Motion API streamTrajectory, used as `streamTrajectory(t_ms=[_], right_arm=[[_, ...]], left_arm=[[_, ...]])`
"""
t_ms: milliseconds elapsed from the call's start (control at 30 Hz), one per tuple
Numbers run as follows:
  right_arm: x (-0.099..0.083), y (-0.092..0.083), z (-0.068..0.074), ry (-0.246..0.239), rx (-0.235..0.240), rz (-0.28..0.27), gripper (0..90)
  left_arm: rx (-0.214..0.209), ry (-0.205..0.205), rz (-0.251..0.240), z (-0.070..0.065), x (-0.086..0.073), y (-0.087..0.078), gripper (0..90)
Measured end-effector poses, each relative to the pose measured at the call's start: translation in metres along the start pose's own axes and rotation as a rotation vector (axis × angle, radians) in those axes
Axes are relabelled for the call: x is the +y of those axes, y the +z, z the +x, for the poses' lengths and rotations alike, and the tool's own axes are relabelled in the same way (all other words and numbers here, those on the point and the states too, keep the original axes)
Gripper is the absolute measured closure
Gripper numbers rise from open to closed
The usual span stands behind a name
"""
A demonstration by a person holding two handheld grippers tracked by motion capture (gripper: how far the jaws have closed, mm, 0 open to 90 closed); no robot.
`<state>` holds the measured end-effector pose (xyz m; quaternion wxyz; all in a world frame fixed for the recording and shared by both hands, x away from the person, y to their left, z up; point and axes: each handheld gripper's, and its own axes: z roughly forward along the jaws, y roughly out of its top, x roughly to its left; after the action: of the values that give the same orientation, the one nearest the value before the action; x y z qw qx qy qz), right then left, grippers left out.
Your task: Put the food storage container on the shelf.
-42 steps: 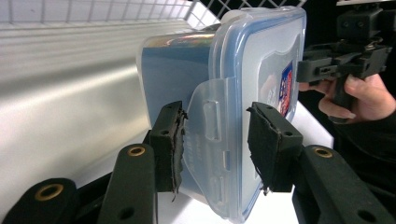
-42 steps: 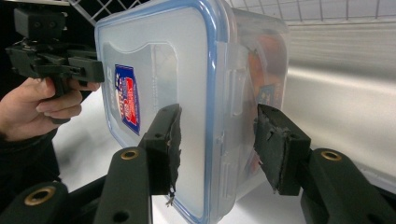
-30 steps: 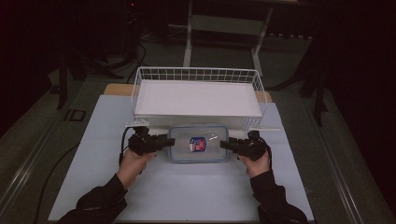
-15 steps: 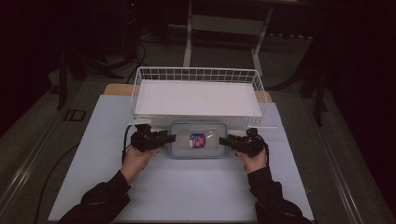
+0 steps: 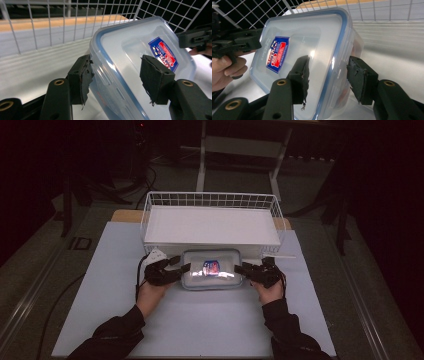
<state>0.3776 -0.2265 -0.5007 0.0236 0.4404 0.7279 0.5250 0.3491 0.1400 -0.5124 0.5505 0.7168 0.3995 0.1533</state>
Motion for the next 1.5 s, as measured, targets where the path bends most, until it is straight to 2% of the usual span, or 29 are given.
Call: streamTrajectory(t_ms=[100, 133, 267, 333, 400, 467, 533, 567, 600, 667, 733, 767, 867, 1000, 1233, 1333, 1367, 1500], right_arm=[[0.000, 0.000, 0.001, -0.010, -0.020, -0.005, 48.2], [0.000, 0.001, 0.003, -0.020, -0.049, -0.012, 46.1], [0.002, 0.002, 0.003, -0.006, -0.074, -0.021, 43.1], [0.003, 0.003, 0.005, -0.021, -0.095, -0.022, 42.5], [0.004, 0.003, 0.006, -0.033, -0.106, -0.023, 42.4], [0.004, 0.003, 0.008, -0.041, -0.111, -0.026, 41.6], [0.004, 0.003, 0.009, -0.043, -0.110, -0.023, 41.5], [0.004, 0.002, 0.013, -0.062, -0.120, -0.025, 40.9], [0.004, 0.001, 0.015, -0.071, -0.118, -0.026, 40.7], [0.005, -0.001, 0.020, -0.087, -0.119, -0.036, 40.6], [0.006, -0.004, 0.027, -0.105, -0.116, -0.037, 40.2], [0.006, -0.005, 0.030, -0.117, -0.117, -0.039, 39.8], [0.005, -0.007, 0.037, -0.135, -0.110, -0.045, 39.6], [0.001, -0.012, 0.047, -0.140, -0.092, -0.051, 40.0], [-0.010, -0.015, 0.067, -0.182, -0.084, -0.028, 43.1], [-0.016, -0.014, 0.073, -0.194, -0.087, -0.006, 47.0], [-0.018, -0.013, 0.075, -0.201, -0.090, 0.000, 51.5], [-0.026, -0.005, 0.080, -0.210, -0.108, 0.029, 60.1]], left_arm=[[0.017, 0.003, -0.007, 0.000, 0.000, 0.001, 41.8], [0.033, 0.000, 0.000, -0.001, 0.001, 0.003, 42.0], [0.060, -0.008, -0.009, 0.000, 0.002, 0.006, 40.9], [0.079, -0.016, -0.015, 0.000, 0.003, 0.008, 40.8], [0.081, -0.007, -0.012, 0.001, 0.004, 0.008, 39.8], [0.084, -0.023, -0.006, 0.000, 0.005, 0.008, 38.7], [0.066, -0.041, -0.015, -0.003, 0.005, 0.004, 36.5], [0.033, -0.037, -0.016, -0.004, 0.005, 0.002, 34.1], [0.020, -0.022, -0.011, -0.004, 0.006, 0.000, 28.8], [-0.007, -0.051, 0.000, -0.003, 0.006, -0.004, 26.0], [-0.013, -0.055, 0.009, -0.003, 0.006, -0.007, 21.4], [-0.017, -0.044, 0.005, -0.003, 0.005, -0.010, 19.7], [-0.031, -0.035, 0.014, -0.004, 0.003, -0.017, 17.0], [-0.088, 0.001, 0.055, -0.009, 0.002, -0.026, 14.5], [-0.131, -0.005, 0.047, -0.020, 0.005, -0.050, 13.9], [-0.160, -0.013, 0.050, -0.025, 0.004, -0.062, 12.0], [-0.168, -0.013, 0.053, -0.026, 0.003, -0.064, 10.5], [-0.197, -0.029, 0.064, -0.029, -0.004, -0.071, 5.5]])
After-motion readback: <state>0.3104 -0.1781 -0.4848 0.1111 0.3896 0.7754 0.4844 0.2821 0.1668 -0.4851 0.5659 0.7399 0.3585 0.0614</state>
